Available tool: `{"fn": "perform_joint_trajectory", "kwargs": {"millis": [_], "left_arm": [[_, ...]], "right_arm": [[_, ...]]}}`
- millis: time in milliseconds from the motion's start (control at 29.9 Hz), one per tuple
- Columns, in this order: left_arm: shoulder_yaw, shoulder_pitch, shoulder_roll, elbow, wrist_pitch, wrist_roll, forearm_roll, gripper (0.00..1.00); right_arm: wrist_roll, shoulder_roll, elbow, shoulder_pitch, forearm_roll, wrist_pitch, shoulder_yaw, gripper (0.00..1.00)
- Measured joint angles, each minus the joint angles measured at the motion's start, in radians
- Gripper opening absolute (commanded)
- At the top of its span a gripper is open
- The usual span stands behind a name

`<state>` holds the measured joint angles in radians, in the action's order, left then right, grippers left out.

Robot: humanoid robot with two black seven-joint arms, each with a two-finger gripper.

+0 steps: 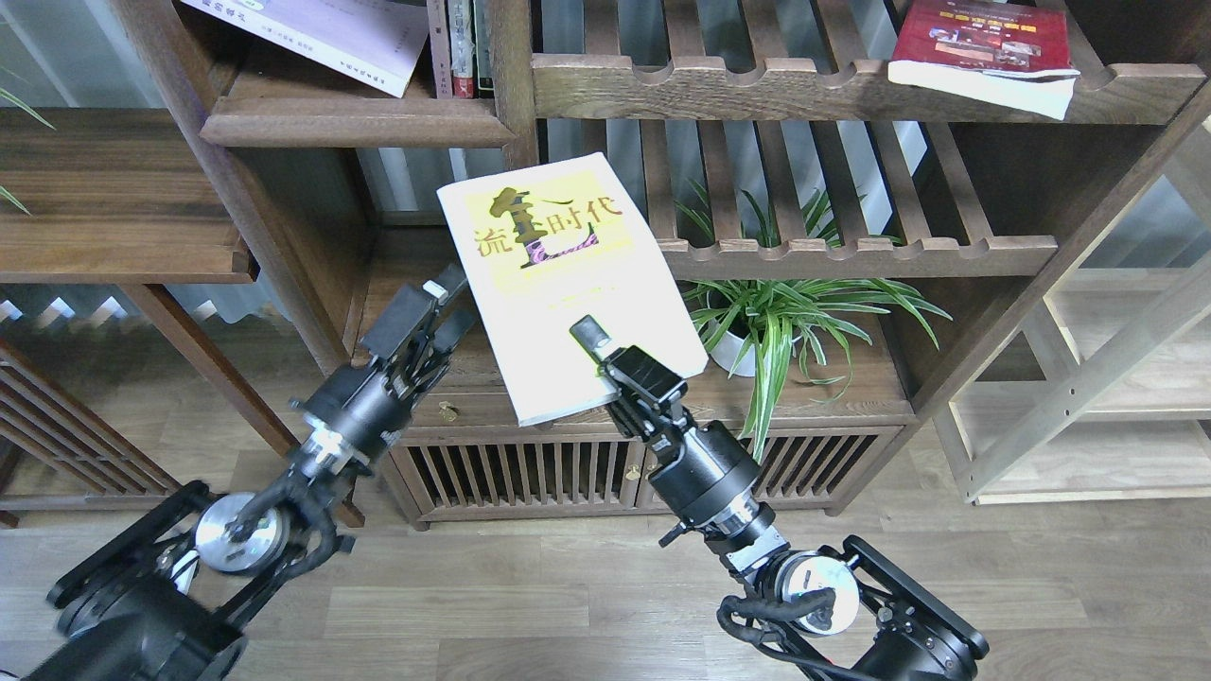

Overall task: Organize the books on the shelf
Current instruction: 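Lower the white book and grasp its edge with the left gripper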

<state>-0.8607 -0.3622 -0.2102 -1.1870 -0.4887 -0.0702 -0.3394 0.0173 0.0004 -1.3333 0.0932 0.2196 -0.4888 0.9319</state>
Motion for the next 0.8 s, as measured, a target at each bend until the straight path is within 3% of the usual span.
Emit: {"fn": "perform_joint_trajectory", "kwargs": {"millis": [234,802], "left_arm": [[0.012,0.036,-0.069,-0.002,0.000,0.002,0.002,0.98],[0.015,-0.003,-0.066,-0.134,0.000,0.002,-0.074,0.97]], "right_arm": [[-0.004,0.000,0.003,0.014,0.006,0.000,0.004,0.02],[-0.002,0.000,0.009,0.003,0.004,0.000,-0.007,0.02]]}}
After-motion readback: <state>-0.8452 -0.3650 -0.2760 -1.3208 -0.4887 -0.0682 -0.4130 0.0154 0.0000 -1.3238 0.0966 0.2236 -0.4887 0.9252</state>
